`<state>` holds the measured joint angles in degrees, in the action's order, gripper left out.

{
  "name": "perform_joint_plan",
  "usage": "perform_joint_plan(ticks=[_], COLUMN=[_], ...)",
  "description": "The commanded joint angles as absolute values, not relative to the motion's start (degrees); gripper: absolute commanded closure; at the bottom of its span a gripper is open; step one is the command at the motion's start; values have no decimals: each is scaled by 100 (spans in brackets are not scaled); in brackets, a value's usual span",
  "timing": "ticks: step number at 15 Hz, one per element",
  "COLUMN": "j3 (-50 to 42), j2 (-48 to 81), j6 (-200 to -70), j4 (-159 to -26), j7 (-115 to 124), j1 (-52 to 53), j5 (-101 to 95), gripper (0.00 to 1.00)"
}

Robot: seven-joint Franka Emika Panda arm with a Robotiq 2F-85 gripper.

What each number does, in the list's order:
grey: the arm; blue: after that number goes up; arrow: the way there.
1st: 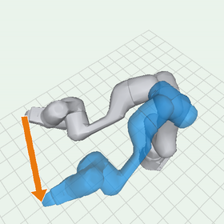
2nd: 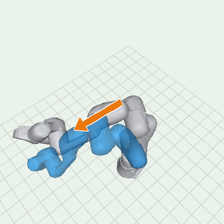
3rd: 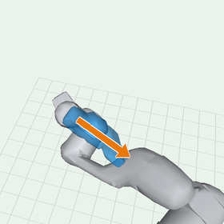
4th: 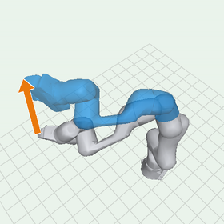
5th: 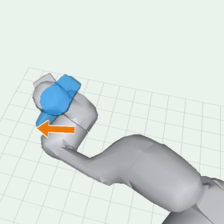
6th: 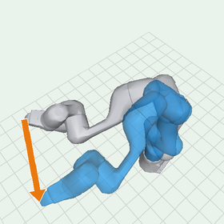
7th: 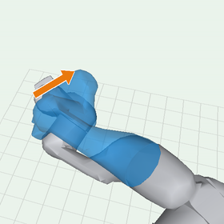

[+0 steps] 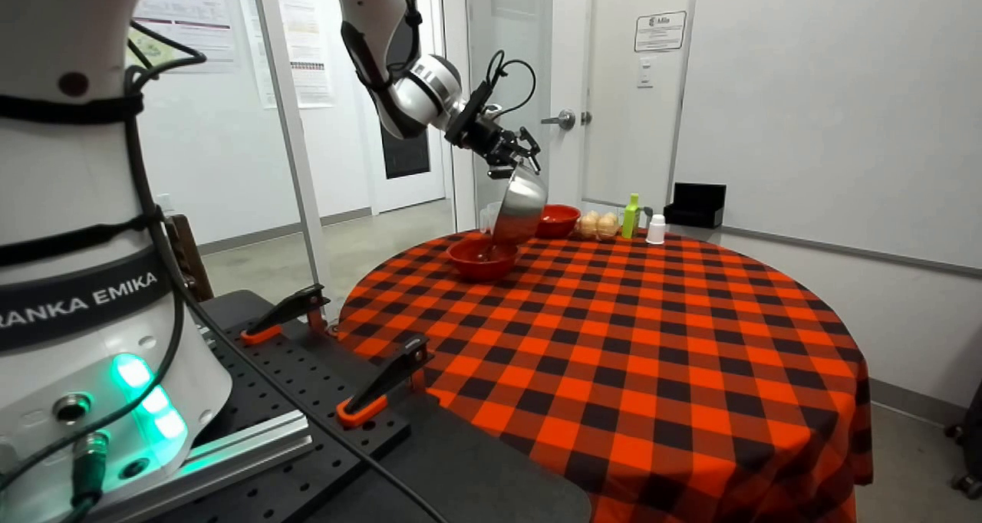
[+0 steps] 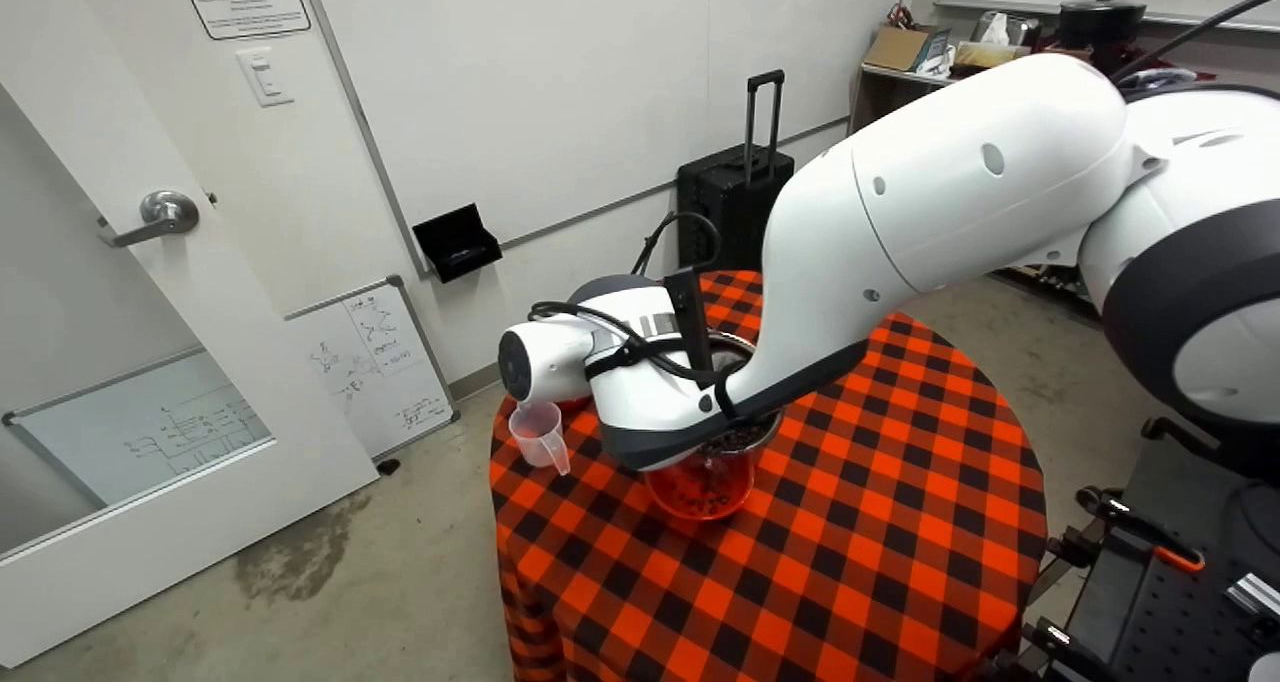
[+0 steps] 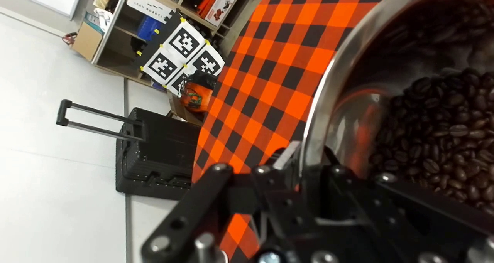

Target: Pour the content from the silver bowl into the orange bowl

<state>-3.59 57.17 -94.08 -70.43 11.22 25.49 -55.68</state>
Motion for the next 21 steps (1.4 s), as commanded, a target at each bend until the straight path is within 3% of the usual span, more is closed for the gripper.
perform_joint_plan(ticks=[1, 21], j3=[-276, -118], j2=[5821, 6153], j6=[-8997, -8206], j4=[-6800, -6341], j7=[1206, 1223], j1=[2612, 2811], j5=[-5784, -6375], gripper=[98, 98])
